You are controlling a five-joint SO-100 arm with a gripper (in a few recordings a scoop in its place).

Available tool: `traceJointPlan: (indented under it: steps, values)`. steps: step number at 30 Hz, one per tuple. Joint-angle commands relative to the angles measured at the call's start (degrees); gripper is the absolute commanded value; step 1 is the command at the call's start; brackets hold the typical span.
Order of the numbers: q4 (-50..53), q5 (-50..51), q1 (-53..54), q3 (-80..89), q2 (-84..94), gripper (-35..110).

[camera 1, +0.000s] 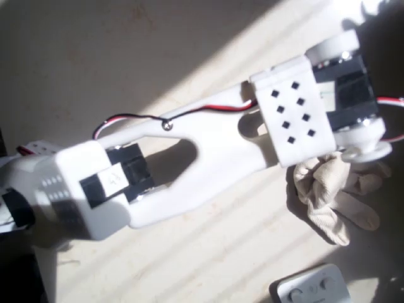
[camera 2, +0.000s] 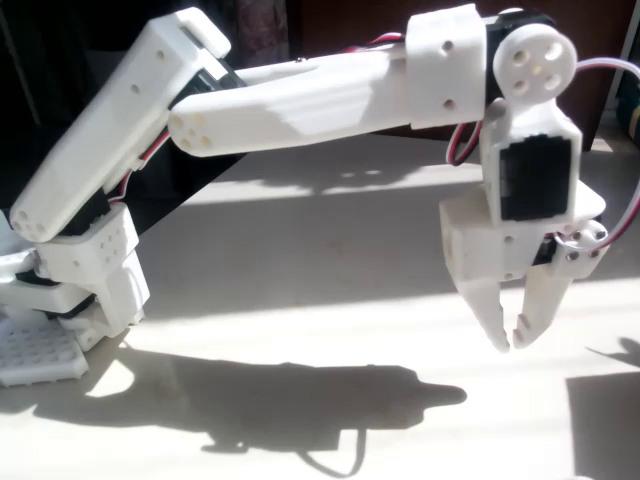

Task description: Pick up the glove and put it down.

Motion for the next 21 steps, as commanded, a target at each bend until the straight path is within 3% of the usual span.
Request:
traceJointPlan:
  steps: [1,21]
  values:
    - [-0.44,-0.26,-0.26,-1.05,0.62,0]
    - [-0.35,-0.18,-0.35,-0.97,2.02,0]
